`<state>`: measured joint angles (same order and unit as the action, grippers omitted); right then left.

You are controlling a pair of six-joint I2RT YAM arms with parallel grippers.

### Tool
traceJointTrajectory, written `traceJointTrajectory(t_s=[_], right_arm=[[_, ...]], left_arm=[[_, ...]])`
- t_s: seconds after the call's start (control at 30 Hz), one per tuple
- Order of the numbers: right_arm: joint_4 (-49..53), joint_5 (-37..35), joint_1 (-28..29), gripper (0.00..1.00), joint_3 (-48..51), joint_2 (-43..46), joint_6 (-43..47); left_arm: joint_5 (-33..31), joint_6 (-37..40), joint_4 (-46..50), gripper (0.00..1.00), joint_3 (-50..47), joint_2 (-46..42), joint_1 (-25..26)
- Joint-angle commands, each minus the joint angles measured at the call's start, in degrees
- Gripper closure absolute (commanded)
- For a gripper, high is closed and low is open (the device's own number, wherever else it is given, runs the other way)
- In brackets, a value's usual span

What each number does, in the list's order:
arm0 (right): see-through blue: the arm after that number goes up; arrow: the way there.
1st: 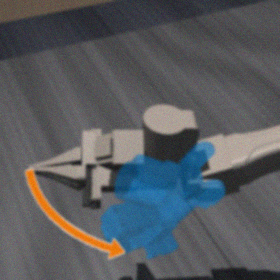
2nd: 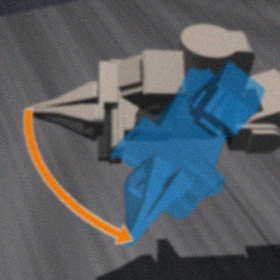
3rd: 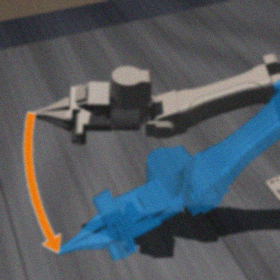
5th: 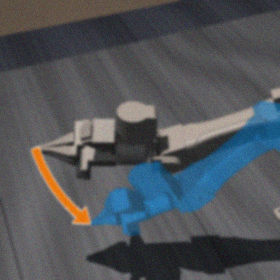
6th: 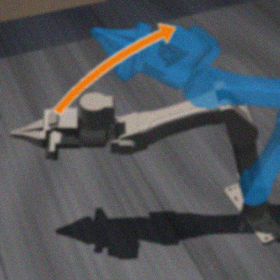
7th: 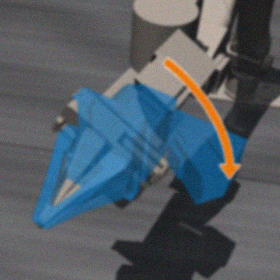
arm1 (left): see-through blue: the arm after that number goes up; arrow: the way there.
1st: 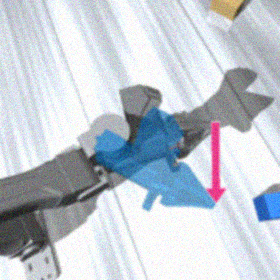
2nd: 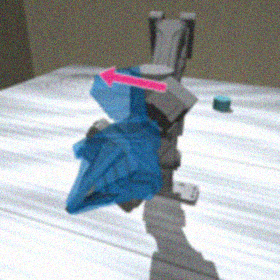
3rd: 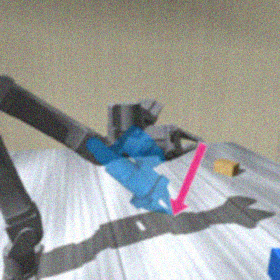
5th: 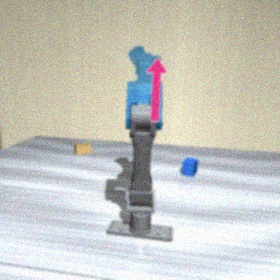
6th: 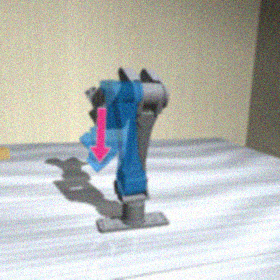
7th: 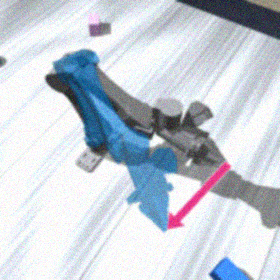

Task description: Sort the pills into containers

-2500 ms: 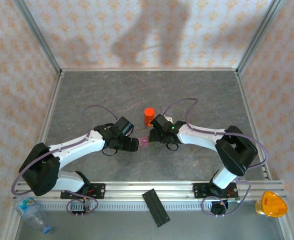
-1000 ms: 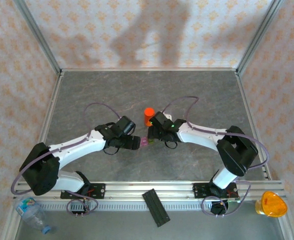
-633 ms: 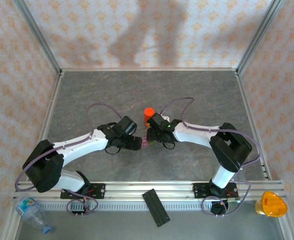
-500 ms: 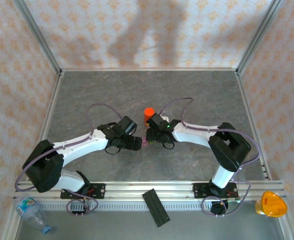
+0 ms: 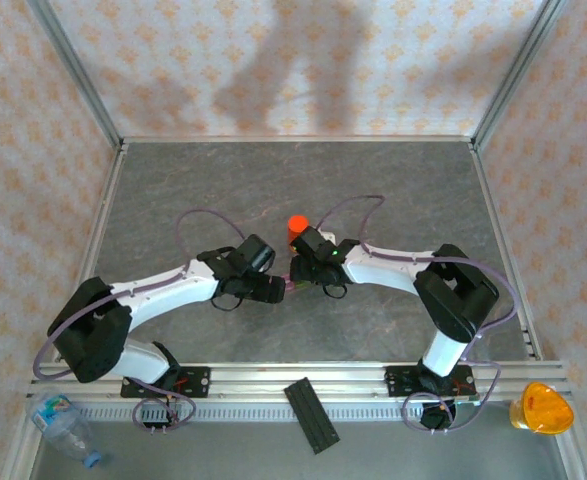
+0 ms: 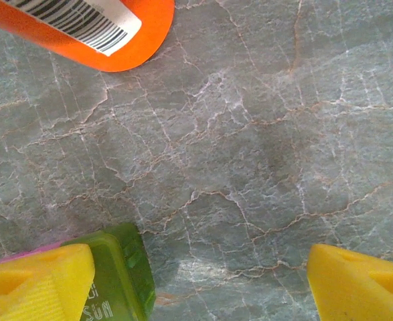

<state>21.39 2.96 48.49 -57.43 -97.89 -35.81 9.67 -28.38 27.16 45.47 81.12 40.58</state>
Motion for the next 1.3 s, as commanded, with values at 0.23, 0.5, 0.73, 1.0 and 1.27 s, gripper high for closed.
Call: traceJointTrajectory(t_s=[0.23, 0.5, 0.73, 1.0, 1.27], right_arm=[[0.6, -1.4, 0.7, 0.17, -0.2, -1.7, 0.0], [0.6, -1.6, 0.9, 0.17, 0.2, -1.8, 0.0], [0.6, -1.7, 1.1, 0.17, 0.4, -1.8, 0.0], [0.5, -1.9, 1.2, 0.17, 0.8, -1.9, -0.1], [0.3, -1.8, 1.2, 0.17, 0.9, -2.0, -0.1]], left_arm=[[-2.2, 0.8, -1.3, 0.13, 1.1, 2.6, 0.5], [-5.8, 1.2, -0.5, 0.13, 3.4, 4.1, 0.5], [-8.1, 2.4, 0.8, 0.13, 6.2, 5.4, -0.2], [-8.4, 3.3, 0.9, 0.13, 7.3, 6.1, -2.8], [-8.3, 4.1, 1.2, 0.13, 6.9, 4.8, -4.1]])
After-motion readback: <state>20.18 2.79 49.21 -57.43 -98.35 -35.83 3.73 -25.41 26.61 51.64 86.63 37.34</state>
